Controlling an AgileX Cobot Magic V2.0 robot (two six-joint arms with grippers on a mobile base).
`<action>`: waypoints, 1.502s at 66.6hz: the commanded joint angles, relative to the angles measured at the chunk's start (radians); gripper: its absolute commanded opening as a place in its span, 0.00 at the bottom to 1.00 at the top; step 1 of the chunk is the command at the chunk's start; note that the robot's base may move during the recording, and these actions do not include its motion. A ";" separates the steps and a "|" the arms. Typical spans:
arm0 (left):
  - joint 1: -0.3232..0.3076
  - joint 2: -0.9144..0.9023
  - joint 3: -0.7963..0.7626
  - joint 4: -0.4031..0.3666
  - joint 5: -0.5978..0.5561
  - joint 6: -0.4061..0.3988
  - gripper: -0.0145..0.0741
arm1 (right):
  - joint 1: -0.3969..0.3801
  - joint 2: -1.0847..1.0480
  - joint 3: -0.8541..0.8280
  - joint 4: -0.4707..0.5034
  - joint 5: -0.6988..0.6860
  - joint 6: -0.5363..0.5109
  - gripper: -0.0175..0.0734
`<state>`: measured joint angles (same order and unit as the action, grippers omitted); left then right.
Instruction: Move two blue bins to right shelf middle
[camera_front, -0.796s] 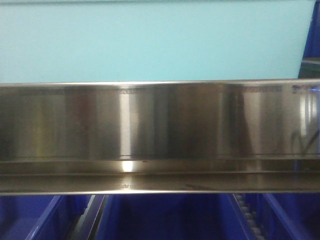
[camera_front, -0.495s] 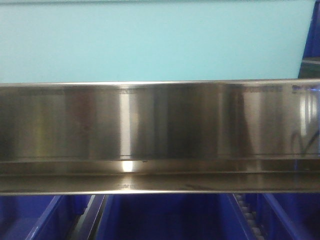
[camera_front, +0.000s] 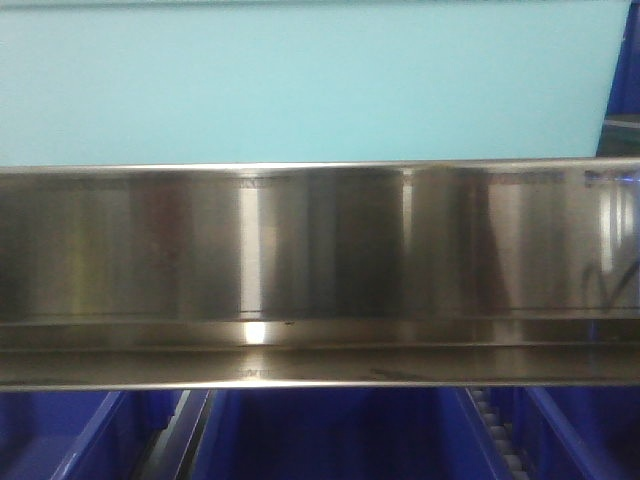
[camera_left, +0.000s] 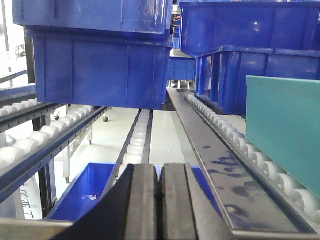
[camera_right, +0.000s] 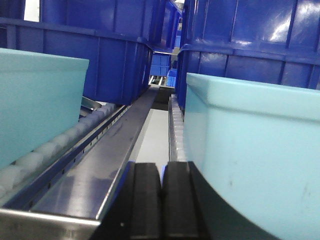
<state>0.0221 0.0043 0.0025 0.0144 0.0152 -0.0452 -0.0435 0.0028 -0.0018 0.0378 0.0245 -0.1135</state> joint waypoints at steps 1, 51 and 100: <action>0.004 -0.004 -0.002 0.003 -0.023 0.002 0.04 | -0.004 -0.003 0.002 -0.007 -0.070 0.001 0.01; 0.004 0.607 -0.905 0.003 0.666 0.002 0.04 | -0.004 0.471 -0.833 -0.007 0.592 0.001 0.01; -0.131 1.137 -1.294 0.046 0.801 -0.107 0.04 | 0.047 1.030 -1.173 0.113 0.838 0.133 0.04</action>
<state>-0.0522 1.1019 -1.2409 0.0112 0.7892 -0.0841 -0.0252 0.9630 -1.1148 0.1695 0.8307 -0.0470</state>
